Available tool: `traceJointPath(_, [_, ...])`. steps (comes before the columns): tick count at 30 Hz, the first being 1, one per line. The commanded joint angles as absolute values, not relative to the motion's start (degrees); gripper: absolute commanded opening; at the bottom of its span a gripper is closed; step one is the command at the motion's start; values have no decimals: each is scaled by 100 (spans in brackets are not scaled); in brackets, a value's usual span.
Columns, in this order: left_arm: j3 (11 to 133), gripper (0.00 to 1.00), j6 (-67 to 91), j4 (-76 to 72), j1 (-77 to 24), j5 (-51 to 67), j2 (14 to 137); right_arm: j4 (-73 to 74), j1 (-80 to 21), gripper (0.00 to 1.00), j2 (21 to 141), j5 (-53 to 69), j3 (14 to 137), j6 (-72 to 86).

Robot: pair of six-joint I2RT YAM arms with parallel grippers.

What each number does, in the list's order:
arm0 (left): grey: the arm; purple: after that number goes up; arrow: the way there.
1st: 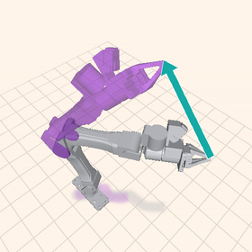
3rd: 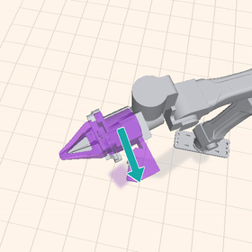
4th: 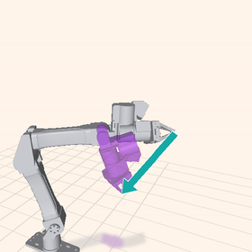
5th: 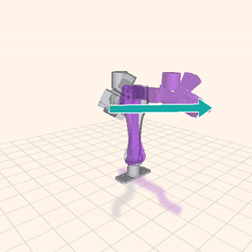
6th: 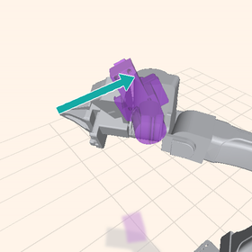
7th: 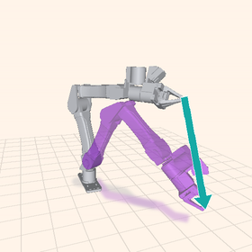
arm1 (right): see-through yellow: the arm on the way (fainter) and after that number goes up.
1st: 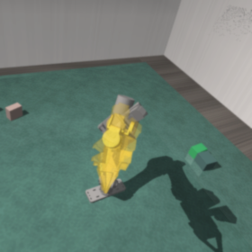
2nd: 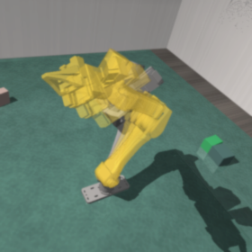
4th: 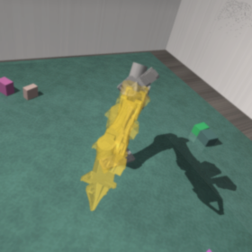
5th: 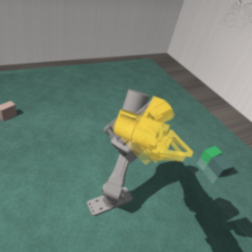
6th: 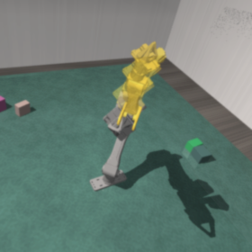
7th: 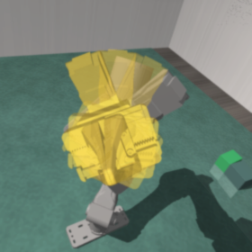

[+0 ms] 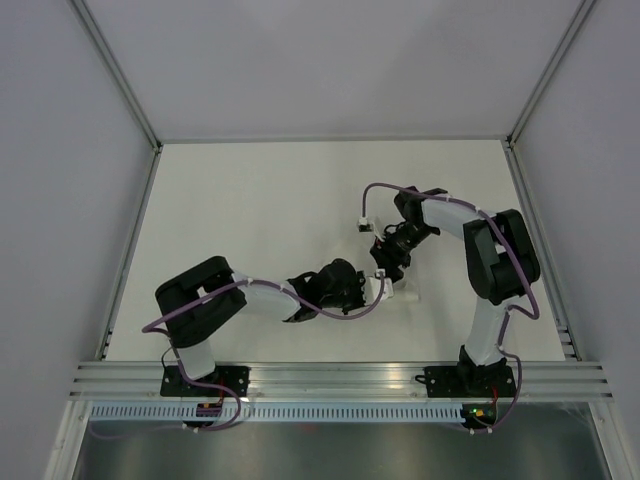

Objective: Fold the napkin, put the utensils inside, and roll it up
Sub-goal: Roll the napkin with the utensil

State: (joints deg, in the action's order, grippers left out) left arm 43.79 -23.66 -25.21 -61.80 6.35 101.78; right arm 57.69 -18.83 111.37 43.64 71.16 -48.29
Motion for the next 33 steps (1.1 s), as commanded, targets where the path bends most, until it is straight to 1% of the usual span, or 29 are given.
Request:
traceJointPath(1, [4385, 2, -1653, -1372, -6030, 1606, 10573, 4538, -1556, 70, 10583, 3999, 7163, -4176])
traceJointPath(5, [4517, 2, -1389, -1266, -5722, 2099, 10687, 3912, -968, 70, 10118, 4095, 7093, -3683])
traceJointPath(8, [4789, 2, -1108, -924, -5432, 2854, 10933, 3499, -563, 70, 9644, 4350, 6830, -3621])
traceJointPath(10, [4930, 2, -1046, -669, -5327, 3084, 11073, 3358, -475, 70, 9362, 4316, 6506, -3717])
traceJointPath(14, [5447, 2, -862, -195, -5002, 3664, 11591, 3015, -439, 71, 8414, 4289, 5767, -4016])
traceJointPath(18, [5818, 2, -677, 236, -4747, 4348, 12039, 2980, -448, 71, 7692, 4473, 5108, -4473])
traceJointPath(20, [6055, 2, -650, 482, -4632, 4525, 12225, 2787, -606, 72, 7139, 4308, 4555, -4570])
traceJointPath(21, [6134, 2, -624, 562, -4606, 4674, 12391, 2464, -685, 72, 6937, 4176, 4335, -4605])
traceJointPath(22, [6274, 2, -624, 641, -4571, 4702, 12462, 2296, -903, 73, 6508, 4036, 3881, -4614])
traceJointPath(24, [6415, 2, -642, 904, -4544, 4781, 12603, 1814, -1176, 75, 6145, 3544, 3465, -4605])
traceJointPath(26, [6609, 2, -624, 1045, -4518, 4834, 12761, 1583, -1703, 76, 5733, 3166, 2963, -4597])
traceJointPath(28, [6732, 2, -598, 1177, -4491, 4878, 12875, 1354, -2238, 77, 5582, 2744, 2665, -4544])
traceJointPath(33, [6917, 2, -501, 1371, -4421, 4966, 13043, 863, -2996, 76, 5774, 2084, 2330, -4474])
